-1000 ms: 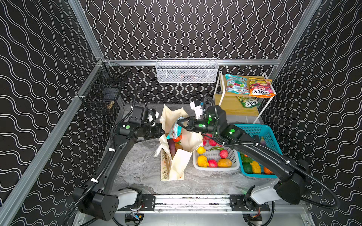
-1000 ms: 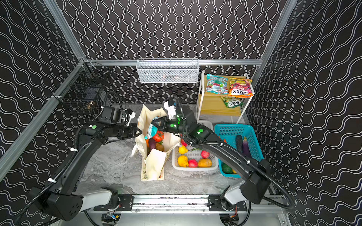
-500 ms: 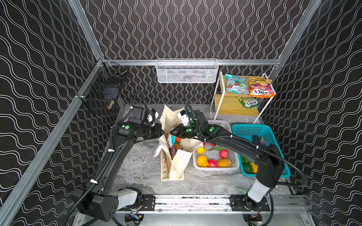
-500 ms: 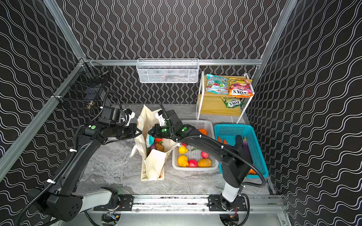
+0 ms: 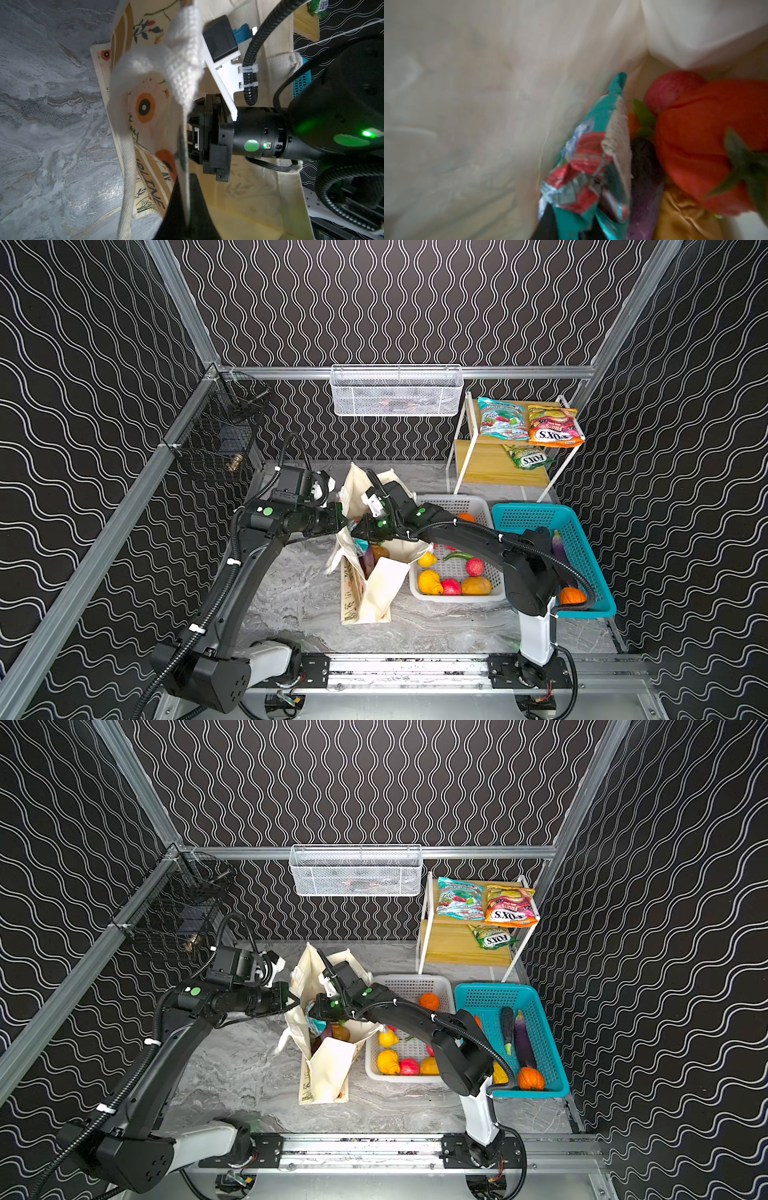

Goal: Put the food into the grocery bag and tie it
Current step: 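Lower the teal bag into the tote and open the right gripper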

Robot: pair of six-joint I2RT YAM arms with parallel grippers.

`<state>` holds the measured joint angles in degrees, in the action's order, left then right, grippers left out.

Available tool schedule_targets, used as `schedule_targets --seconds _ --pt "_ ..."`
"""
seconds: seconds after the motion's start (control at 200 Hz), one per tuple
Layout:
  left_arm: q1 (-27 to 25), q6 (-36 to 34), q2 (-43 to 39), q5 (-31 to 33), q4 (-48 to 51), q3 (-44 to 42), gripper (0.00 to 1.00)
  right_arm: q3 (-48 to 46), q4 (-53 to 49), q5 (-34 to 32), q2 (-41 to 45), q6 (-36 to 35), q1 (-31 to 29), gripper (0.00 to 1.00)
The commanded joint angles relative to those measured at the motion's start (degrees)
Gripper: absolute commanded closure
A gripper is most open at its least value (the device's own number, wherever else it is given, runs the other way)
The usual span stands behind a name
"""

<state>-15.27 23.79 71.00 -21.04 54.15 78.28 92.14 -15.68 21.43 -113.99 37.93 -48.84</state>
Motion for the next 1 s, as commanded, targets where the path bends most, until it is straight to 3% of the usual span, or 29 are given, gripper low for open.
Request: schedule_targets --seconds 0.0,0.09,0.345,0.486,0.576,0.726,0.991 --pt "-0.02 -0.76 -0.31 -0.68 -0.67 -0.06 1.0 0.5 -2.86 -2.74 0.49 -1.37 -0.2 0.71" --pt "-0.02 -0.68 -0.1 -0.79 -0.8 -0.14 1.0 0.84 -3.54 -3.5 1.54 -2.13 -0.34 0.58" --pt "0.06 -0.76 -0.34 -0.93 -1.15 -0.69 1.0 1.49 -3.85 -4.93 5.76 -4.74 -0.38 0.38" --pt "-0.01 -1.12 -0.02 -0.85 -0.72 -0.17 1.0 2.93 -5.1 -6.84 9.52 -5.66 -0.38 0.19" --pt "-0.02 -1.2 0.09 -0.67 -0.45 -0.15 1.0 3.86 -5.48 -8.4 11.84 -5.93 -0.38 0.12" --pt "0.02 -1.12 0.01 -0.67 -0.71 -0.58 1.0 5.28 -5.92 -11.15 15.82 -6.54 -0.38 0.07" --pt "-0.01 -0.93 0.06 -0.67 -1.05 -1.02 1.0 6.14 -5.65 -16.67 22.68 -7.09 0.0 0.09"
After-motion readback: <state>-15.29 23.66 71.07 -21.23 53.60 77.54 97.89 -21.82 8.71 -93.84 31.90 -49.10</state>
